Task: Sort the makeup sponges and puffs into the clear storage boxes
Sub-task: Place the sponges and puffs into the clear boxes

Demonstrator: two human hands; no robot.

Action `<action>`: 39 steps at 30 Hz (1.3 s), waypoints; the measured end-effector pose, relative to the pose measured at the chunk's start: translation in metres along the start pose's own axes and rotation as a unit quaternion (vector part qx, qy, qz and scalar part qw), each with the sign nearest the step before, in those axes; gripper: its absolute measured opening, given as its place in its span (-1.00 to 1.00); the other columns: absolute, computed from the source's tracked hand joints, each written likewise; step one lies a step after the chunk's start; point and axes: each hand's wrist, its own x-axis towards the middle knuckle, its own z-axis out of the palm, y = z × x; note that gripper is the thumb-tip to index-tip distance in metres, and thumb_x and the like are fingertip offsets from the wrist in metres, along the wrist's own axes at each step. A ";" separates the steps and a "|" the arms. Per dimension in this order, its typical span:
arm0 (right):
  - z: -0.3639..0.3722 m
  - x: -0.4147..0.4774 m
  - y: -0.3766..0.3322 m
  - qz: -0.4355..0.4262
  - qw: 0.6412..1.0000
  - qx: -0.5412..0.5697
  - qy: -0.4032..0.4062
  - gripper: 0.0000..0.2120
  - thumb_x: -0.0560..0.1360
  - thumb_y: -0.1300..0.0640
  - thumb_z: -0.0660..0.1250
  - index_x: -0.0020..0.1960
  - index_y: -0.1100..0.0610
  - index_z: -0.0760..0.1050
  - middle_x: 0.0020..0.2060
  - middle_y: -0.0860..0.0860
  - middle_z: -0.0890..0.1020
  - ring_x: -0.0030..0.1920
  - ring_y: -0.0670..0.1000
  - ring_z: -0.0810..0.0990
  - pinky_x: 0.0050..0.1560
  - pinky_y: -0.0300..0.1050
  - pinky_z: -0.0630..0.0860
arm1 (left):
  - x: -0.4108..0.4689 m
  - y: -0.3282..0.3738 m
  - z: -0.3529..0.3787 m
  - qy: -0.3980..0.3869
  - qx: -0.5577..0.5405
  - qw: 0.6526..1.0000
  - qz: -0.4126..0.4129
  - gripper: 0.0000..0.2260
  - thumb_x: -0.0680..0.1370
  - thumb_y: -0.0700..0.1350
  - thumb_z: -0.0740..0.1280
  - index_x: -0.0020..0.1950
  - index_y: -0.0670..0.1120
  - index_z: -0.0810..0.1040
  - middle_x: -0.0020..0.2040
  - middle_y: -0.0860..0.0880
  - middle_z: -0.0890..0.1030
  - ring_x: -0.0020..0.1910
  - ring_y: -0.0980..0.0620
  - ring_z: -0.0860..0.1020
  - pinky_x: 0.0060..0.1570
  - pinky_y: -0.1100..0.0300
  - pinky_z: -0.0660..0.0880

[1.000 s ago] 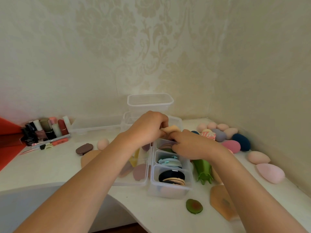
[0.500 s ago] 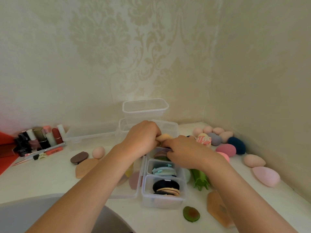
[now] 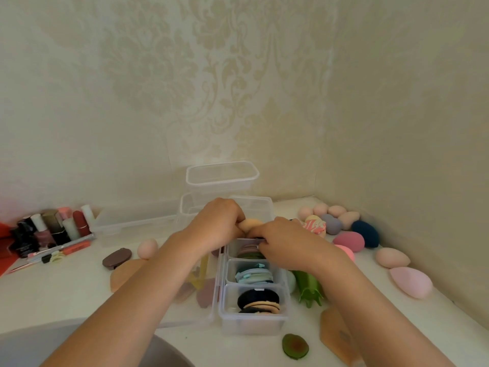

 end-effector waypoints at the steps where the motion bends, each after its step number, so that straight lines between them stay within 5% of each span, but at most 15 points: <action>1: 0.000 0.000 0.000 0.000 1.000 0.002 0.001 -0.58 0.56 0.20 0.06 0.33 -0.10 0.41 0.12 0.08 0.56 0.15 0.12 0.44 0.14 -0.01 0.25 | -0.002 -0.003 -0.003 -0.006 -0.014 1.000 0.011 -0.79 0.43 -0.12 0.40 -0.40 -0.05 0.52 -0.48 0.04 0.41 -0.43 0.07 0.38 -0.45 0.25 0.24; 7: 0.002 -0.001 -0.003 -0.002 1.000 -0.012 0.018 -0.60 0.56 0.22 0.06 0.34 -0.06 0.35 -0.08 0.07 0.47 -0.08 0.07 0.32 -0.01 -0.08 0.17 | -0.008 -0.010 -0.010 0.032 -0.091 0.994 0.044 -0.86 0.41 -0.08 0.48 -0.13 0.02 0.54 -0.28 0.14 0.52 -0.24 0.11 0.53 -0.23 0.27 0.44; 10: 0.002 0.001 -0.004 0.001 0.999 -0.034 0.006 -0.61 0.56 0.22 0.08 0.32 -0.03 0.40 0.04 0.09 0.56 0.01 0.10 0.43 0.03 -0.05 0.22 | -0.005 -0.008 -0.007 0.043 -0.016 0.998 0.043 -0.88 0.42 0.01 0.46 -0.16 0.02 0.58 -0.22 0.11 0.41 -0.19 0.11 0.41 -0.24 0.23 0.29; 13: -0.001 0.004 -0.004 0.008 0.998 -0.056 -0.012 -0.63 0.57 0.21 0.11 0.33 -0.01 0.43 0.11 0.08 0.57 0.10 0.11 0.48 0.09 -0.05 0.29 | -0.001 -0.007 -0.002 0.020 0.002 1.000 0.012 -0.85 0.42 0.05 0.46 -0.18 0.02 0.55 -0.20 0.08 0.43 -0.16 0.03 0.51 -0.23 0.21 0.31; 21: 0.002 0.005 -0.006 -0.007 0.995 -0.102 0.006 -0.62 0.54 0.24 0.14 0.28 -0.04 0.46 0.04 0.06 0.60 0.06 0.09 0.53 0.00 -0.09 0.29 | 0.011 0.009 -0.003 -0.017 0.125 0.992 -0.010 -0.84 0.44 -0.11 0.39 -0.32 0.00 0.48 -0.28 -0.01 0.53 -0.29 0.00 0.51 -0.27 0.18 0.44; 26: -0.008 0.004 -0.004 0.007 0.997 -0.028 0.070 -0.78 0.50 0.17 0.25 0.03 0.08 0.65 -0.07 0.06 0.67 -0.06 0.08 0.61 -0.03 -0.10 0.55 | 0.012 0.017 0.003 -0.006 0.179 0.983 -0.030 -0.73 0.47 -0.17 0.32 -0.41 -0.08 0.37 -0.44 0.00 0.38 -0.48 0.07 0.32 -0.30 0.18 0.39; 30: -0.006 -0.001 -0.006 0.009 0.996 0.041 0.078 -0.75 0.46 0.00 0.36 0.06 0.13 0.55 -0.04 0.04 0.61 -0.02 0.05 0.56 0.00 -0.03 0.51 | 0.009 0.003 0.000 0.007 0.094 0.994 -0.053 -0.73 0.40 -0.01 0.43 -0.43 -0.04 0.44 -0.43 0.03 0.46 -0.43 0.05 0.43 -0.32 0.23 0.36; 34: -0.008 0.000 0.001 0.018 0.995 0.066 0.066 -0.73 0.43 -0.06 0.41 0.03 0.07 0.53 -0.05 -0.03 0.61 -0.03 -0.01 0.54 -0.04 -0.08 0.50 | -0.008 -0.014 -0.012 0.039 -0.128 0.991 -0.027 -0.82 0.31 -0.05 0.56 -0.27 -0.01 0.57 -0.34 0.11 0.55 -0.35 0.19 0.51 -0.38 0.42 0.37; 39: -0.009 -0.004 0.003 0.019 0.989 0.132 0.056 -0.79 0.42 -0.07 0.42 -0.07 0.05 0.57 -0.14 -0.04 0.62 -0.27 -0.07 0.55 -0.36 -0.11 0.55 | -0.025 -0.035 -0.035 0.120 -0.229 0.965 -0.043 -0.95 0.44 -0.11 0.46 -0.16 0.02 0.62 -0.21 0.13 0.62 -0.21 0.24 0.56 -0.26 0.53 0.40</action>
